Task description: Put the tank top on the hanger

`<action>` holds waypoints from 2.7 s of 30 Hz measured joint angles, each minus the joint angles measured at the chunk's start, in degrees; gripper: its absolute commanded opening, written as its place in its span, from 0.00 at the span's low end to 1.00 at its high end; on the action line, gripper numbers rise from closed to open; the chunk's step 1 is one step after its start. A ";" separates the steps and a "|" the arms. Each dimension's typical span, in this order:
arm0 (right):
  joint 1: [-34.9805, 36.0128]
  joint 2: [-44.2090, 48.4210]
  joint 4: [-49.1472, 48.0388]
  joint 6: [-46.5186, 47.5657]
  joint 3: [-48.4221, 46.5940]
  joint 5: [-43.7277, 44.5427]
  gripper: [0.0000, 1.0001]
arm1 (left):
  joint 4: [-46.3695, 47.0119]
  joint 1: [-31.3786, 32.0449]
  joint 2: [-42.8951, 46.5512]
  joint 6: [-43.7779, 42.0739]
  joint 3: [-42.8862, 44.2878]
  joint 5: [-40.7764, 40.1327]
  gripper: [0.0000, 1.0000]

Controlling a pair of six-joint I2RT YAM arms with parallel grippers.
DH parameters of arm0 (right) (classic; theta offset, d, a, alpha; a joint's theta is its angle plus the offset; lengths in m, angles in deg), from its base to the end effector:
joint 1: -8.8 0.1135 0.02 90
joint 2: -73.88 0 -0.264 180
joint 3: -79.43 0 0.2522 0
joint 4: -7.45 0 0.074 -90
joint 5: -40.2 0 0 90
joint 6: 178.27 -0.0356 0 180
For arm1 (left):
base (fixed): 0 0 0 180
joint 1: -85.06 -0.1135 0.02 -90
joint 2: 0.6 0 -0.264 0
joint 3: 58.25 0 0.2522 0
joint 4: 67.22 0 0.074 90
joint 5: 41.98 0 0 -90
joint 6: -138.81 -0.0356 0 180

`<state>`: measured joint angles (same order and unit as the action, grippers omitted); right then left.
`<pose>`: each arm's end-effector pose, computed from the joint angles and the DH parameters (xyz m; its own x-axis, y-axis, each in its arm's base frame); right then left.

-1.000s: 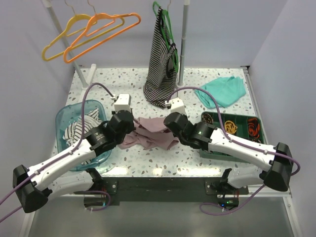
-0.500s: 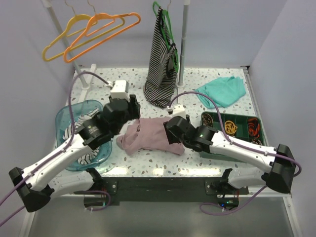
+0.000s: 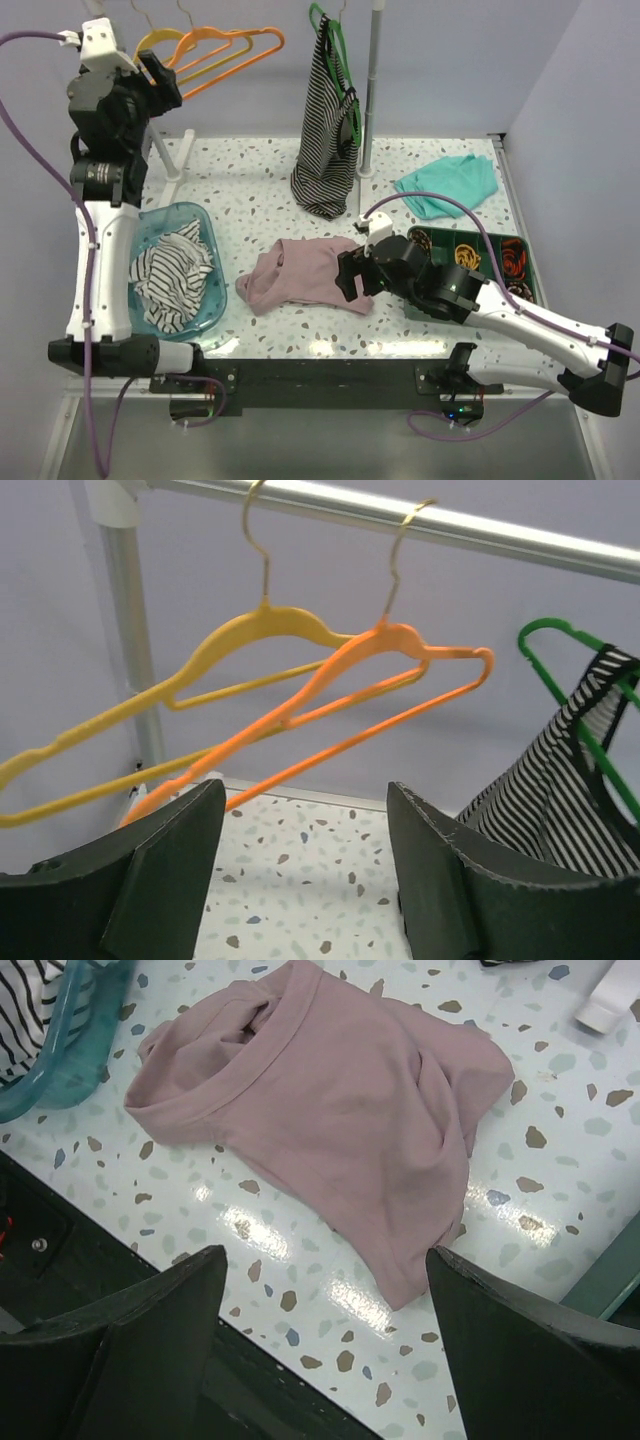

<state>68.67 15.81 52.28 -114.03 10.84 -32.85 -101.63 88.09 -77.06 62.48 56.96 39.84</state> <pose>0.1182 0.1830 0.3227 -0.5618 -0.1399 -0.8153 -0.5133 0.8319 0.2110 0.2637 -0.0089 0.5363 0.0945 -0.2393 -0.9663 -0.0690 0.9668 -0.2461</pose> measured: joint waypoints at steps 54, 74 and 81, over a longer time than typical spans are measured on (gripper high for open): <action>-0.04 -1.20 -0.31 2.84 1.95 -2.97 0.85 | 5.35 -21.40 -23.45 -1.05 7.10 54.66 0.56; -0.04 0.48 -0.26 2.16 3.76 -2.95 0.85 | 0.59 -12.87 -19.50 -8.66 5.66 39.39 0.31; -0.04 1.07 -0.24 1.77 3.76 -2.95 0.85 | -1.36 -10.03 -19.50 -10.93 5.97 32.48 0.05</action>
<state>68.63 16.88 52.04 -112.26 14.60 -35.80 -102.98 78.05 -96.56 51.55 62.93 72.32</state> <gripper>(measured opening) 0.848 0.151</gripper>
